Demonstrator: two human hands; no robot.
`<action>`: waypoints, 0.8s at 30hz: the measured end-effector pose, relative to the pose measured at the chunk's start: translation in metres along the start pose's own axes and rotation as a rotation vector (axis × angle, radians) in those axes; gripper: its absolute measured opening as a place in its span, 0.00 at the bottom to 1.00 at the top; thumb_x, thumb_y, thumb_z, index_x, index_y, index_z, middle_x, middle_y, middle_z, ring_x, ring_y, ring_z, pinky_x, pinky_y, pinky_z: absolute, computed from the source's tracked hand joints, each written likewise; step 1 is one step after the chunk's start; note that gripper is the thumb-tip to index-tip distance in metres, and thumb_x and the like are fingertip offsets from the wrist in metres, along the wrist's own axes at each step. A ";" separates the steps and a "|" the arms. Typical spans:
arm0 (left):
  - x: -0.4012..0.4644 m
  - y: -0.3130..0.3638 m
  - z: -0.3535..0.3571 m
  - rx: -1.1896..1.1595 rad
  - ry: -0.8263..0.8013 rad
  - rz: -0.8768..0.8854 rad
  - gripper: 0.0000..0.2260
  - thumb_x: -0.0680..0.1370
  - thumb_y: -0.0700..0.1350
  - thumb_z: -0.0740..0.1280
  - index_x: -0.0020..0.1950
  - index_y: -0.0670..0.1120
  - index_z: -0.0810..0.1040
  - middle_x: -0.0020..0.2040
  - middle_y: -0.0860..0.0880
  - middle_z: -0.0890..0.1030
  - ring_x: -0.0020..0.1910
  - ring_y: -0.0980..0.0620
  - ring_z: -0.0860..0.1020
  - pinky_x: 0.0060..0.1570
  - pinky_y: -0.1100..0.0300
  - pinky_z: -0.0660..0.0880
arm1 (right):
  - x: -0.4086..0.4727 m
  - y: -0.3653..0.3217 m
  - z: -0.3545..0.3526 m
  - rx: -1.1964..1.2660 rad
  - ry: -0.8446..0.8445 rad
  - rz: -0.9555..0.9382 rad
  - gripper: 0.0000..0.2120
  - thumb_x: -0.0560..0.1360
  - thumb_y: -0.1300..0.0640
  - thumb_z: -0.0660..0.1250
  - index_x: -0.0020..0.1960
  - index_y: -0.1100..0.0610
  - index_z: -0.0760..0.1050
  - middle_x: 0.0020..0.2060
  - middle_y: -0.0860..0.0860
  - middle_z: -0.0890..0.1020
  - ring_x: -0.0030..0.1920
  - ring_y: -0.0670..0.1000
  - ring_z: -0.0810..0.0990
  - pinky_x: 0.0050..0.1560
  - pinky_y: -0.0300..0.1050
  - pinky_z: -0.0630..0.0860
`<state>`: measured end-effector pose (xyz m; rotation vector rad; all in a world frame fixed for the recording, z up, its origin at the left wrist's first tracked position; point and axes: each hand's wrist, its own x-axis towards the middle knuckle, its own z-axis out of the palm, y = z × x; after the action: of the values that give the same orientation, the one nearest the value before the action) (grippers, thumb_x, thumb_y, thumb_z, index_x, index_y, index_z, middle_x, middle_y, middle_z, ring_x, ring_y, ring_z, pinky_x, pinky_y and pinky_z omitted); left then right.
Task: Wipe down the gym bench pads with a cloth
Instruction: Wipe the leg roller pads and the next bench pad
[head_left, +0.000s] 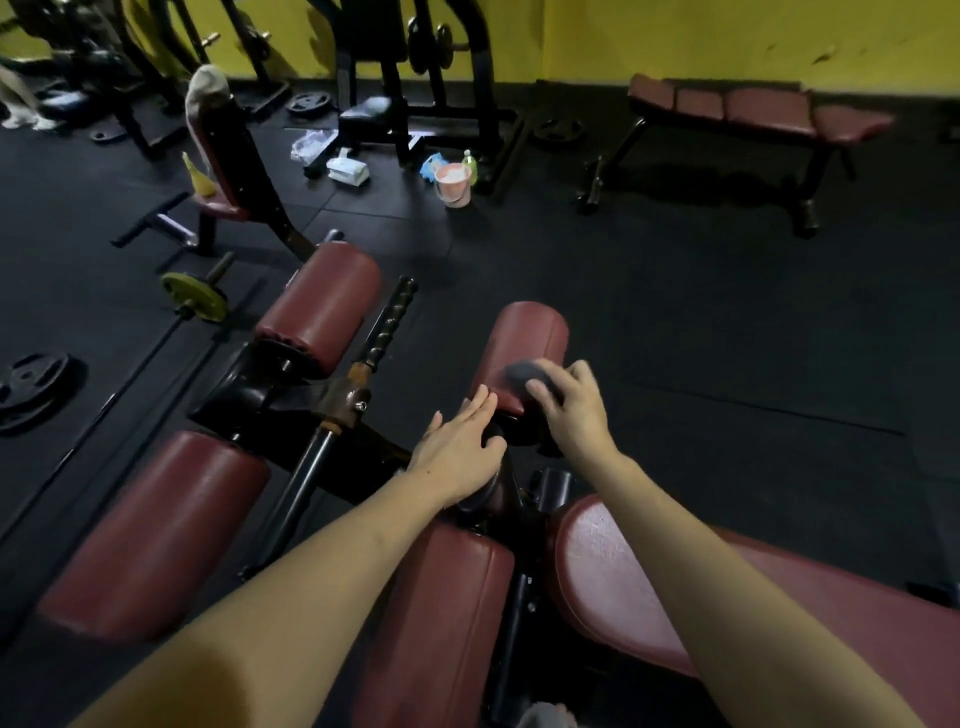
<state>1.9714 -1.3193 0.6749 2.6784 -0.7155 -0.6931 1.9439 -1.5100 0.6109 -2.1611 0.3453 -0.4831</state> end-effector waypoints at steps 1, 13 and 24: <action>-0.002 -0.001 -0.004 0.006 -0.014 0.009 0.29 0.83 0.51 0.53 0.85 0.55 0.48 0.83 0.60 0.44 0.82 0.59 0.48 0.82 0.50 0.43 | -0.011 -0.003 -0.004 -0.011 -0.029 -0.002 0.15 0.82 0.50 0.69 0.67 0.49 0.80 0.46 0.53 0.70 0.47 0.51 0.74 0.52 0.46 0.76; -0.068 0.029 0.022 -0.016 0.104 0.281 0.27 0.82 0.47 0.60 0.82 0.48 0.61 0.83 0.47 0.60 0.82 0.46 0.56 0.81 0.48 0.54 | -0.191 -0.008 -0.047 0.005 0.123 0.408 0.08 0.81 0.51 0.69 0.60 0.49 0.79 0.51 0.48 0.81 0.52 0.50 0.80 0.54 0.48 0.75; -0.117 0.082 0.118 -0.039 0.026 0.406 0.28 0.83 0.43 0.58 0.83 0.48 0.57 0.84 0.49 0.56 0.83 0.49 0.53 0.81 0.52 0.54 | -0.264 0.032 -0.106 0.056 0.187 0.637 0.02 0.82 0.54 0.68 0.55 0.52 0.77 0.45 0.44 0.83 0.44 0.43 0.81 0.36 0.30 0.71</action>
<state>1.7894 -1.3429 0.6498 2.3911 -1.1780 -0.5552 1.6590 -1.4948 0.5862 -1.8208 1.0646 -0.3188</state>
